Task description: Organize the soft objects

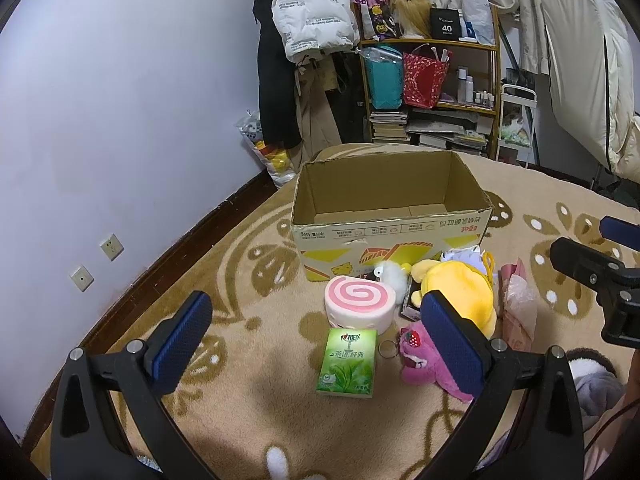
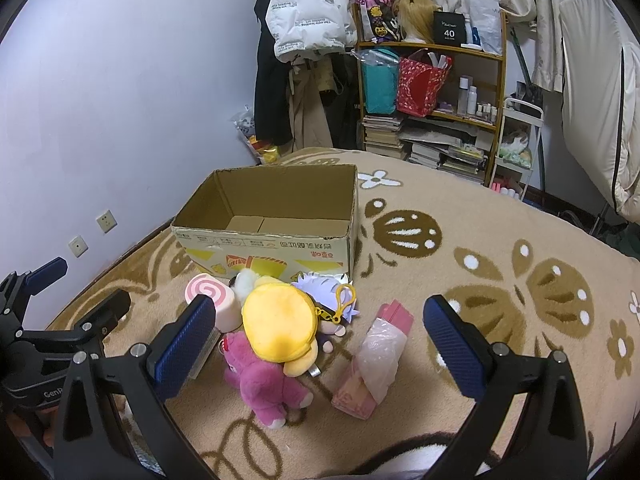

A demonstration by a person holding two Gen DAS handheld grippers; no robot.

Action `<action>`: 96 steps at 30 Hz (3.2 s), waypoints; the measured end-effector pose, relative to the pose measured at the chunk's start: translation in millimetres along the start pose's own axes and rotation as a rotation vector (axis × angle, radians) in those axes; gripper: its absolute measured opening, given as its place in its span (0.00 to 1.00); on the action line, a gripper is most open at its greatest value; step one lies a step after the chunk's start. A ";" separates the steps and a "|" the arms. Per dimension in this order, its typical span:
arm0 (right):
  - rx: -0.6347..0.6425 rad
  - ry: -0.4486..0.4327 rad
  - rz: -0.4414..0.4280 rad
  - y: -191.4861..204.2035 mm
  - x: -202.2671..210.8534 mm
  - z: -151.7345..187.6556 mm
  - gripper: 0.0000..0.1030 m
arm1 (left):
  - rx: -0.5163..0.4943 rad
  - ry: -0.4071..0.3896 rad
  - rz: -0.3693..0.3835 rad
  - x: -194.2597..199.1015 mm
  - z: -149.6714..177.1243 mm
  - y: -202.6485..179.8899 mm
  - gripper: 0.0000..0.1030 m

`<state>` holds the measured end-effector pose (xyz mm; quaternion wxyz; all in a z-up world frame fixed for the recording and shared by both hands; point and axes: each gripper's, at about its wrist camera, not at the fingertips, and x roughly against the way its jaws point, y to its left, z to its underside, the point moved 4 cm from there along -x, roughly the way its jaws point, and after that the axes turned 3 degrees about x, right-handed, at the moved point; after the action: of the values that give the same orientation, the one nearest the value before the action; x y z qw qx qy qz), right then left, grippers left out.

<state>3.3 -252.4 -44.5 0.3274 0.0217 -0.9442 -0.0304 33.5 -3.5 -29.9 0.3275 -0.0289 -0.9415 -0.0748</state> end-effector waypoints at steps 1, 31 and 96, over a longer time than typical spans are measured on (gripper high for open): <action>0.000 0.003 0.000 0.0 -1.0 0.6 1.00 | -0.001 -0.001 0.000 0.2 -0.2 0.4 1.00; 0.000 0.006 -0.001 2.1 -3.3 3.9 1.00 | -0.013 0.004 0.001 -0.7 3.3 -2.1 1.00; -0.159 0.267 0.025 -31.9 -54.4 29.3 1.00 | 0.089 0.316 0.001 -67.7 22.6 15.1 1.00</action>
<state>28.5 -279.7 -103.4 0.4508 -0.0121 -0.8872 -0.0978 74.3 14.6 -87.5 0.4727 -0.0029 -0.8805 -0.0364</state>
